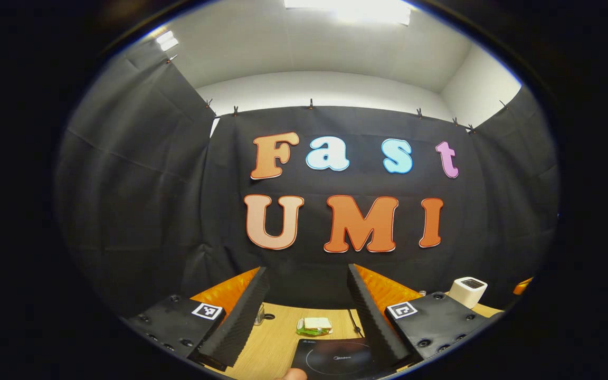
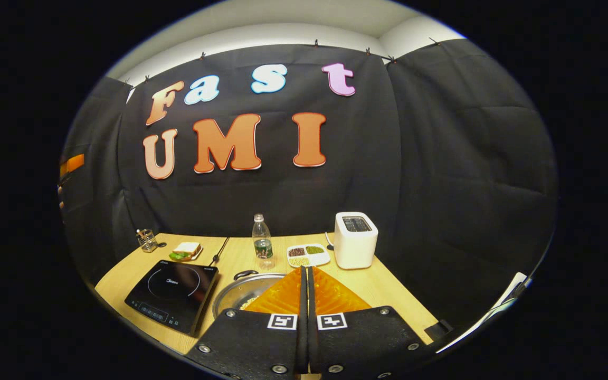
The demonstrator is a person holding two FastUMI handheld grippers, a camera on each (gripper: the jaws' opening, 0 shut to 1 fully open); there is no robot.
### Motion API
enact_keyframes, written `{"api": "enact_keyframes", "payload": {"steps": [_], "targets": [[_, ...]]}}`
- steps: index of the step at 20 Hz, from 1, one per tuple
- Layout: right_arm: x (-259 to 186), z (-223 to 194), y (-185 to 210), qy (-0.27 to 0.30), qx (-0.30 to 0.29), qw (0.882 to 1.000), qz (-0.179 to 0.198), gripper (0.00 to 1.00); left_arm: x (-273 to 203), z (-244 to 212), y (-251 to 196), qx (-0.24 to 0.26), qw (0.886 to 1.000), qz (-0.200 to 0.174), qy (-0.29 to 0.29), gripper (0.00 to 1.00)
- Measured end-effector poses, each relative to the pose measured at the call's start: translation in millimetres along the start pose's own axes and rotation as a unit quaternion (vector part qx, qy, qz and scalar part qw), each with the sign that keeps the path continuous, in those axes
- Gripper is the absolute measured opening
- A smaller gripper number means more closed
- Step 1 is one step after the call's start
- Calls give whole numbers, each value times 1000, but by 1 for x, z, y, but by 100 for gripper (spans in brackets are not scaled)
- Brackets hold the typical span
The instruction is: First push the handle of the pot to place it horizontally, then grasp the pot with both hands and set it on the induction cooktop.
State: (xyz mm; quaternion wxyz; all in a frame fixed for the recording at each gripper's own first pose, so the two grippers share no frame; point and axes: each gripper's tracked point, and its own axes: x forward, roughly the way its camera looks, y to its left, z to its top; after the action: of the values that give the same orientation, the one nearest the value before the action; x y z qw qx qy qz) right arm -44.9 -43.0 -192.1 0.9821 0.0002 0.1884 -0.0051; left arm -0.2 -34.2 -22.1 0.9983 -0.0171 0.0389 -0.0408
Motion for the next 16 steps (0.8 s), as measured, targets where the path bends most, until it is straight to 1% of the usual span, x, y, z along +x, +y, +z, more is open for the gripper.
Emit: {"api": "enact_keyframes", "payload": {"steps": [7, 11, 16], "targets": [[1, -69, 6, 73, 13, 997, 10, 0, -2, 1, -9, 4, 1000, -6, 0, 98], [-1, -109, 16, 118, 14, 993, 24, 0, -4, 3, -10, 10, 1000, -6, -2, 97], [-1, -149, 23, 162, 23, 986, 35, 0, -7, 2, -10, 8, 1000, -8, 0, 99]]}}
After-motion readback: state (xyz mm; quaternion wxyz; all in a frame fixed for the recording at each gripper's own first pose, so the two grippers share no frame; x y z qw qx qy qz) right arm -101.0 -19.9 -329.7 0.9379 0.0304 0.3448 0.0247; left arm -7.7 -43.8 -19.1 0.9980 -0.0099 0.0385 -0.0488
